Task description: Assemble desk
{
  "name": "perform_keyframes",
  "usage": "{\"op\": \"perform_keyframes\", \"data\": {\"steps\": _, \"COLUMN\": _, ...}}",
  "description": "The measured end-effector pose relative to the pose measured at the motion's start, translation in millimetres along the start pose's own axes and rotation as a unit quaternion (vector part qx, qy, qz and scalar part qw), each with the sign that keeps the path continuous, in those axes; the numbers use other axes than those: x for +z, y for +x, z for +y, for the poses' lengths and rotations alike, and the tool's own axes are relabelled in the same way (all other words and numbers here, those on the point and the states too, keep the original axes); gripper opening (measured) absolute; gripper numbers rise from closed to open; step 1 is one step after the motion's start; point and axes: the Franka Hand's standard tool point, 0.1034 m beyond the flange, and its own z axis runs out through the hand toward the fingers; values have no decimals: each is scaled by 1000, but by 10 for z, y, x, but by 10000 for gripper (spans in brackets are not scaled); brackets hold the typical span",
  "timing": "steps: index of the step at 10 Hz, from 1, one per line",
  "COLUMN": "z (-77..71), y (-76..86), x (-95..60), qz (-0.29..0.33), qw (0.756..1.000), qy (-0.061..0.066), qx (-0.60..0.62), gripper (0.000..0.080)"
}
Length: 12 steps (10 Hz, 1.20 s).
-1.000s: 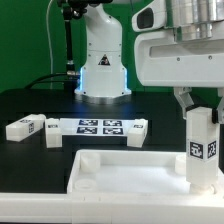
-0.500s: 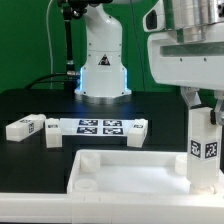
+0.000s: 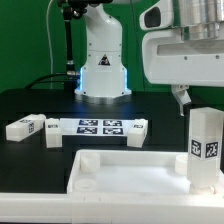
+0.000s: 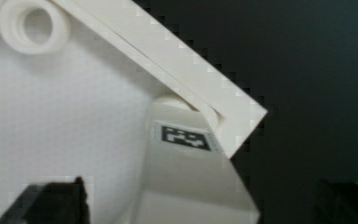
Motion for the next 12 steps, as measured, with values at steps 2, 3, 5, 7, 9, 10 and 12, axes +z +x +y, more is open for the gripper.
{"op": "perform_keyframes", "data": {"steps": 2, "z": 1, "y": 0, "x": 3, "qz": 0, "qw": 997, "qy": 0, "qx": -80, "gripper": 648}}
{"op": "perform_keyframes", "data": {"steps": 3, "z": 1, "y": -1, "x": 4, "qz": 0, "qw": 995, "qy": 0, "qx": -101, "gripper": 649}}
{"op": "perform_keyframes", "data": {"steps": 5, "z": 2, "y": 0, "x": 5, "qz": 0, "qw": 986, "qy": 0, "qx": -166, "gripper": 649}}
{"op": "perform_keyframes", "data": {"steps": 7, "z": 6, "y": 6, "x": 11, "qz": 4, "qw": 965, "qy": -4, "qx": -262, "gripper": 649}}
{"op": "perform_keyframes", "data": {"steps": 9, "z": -6, "y": 7, "x": 10, "qz": 11, "qw": 932, "qy": -12, "qx": -361, "gripper": 649}}
{"op": "perform_keyframes", "data": {"steps": 10, "z": 0, "y": 15, "x": 13, "qz": 13, "qw": 912, "qy": -17, "qx": -409, "gripper": 649}}
{"op": "perform_keyframes", "data": {"steps": 12, "z": 0, "y": 71, "x": 23, "qz": 24, "qw": 858, "qy": -25, "qx": -513, "gripper": 649}}
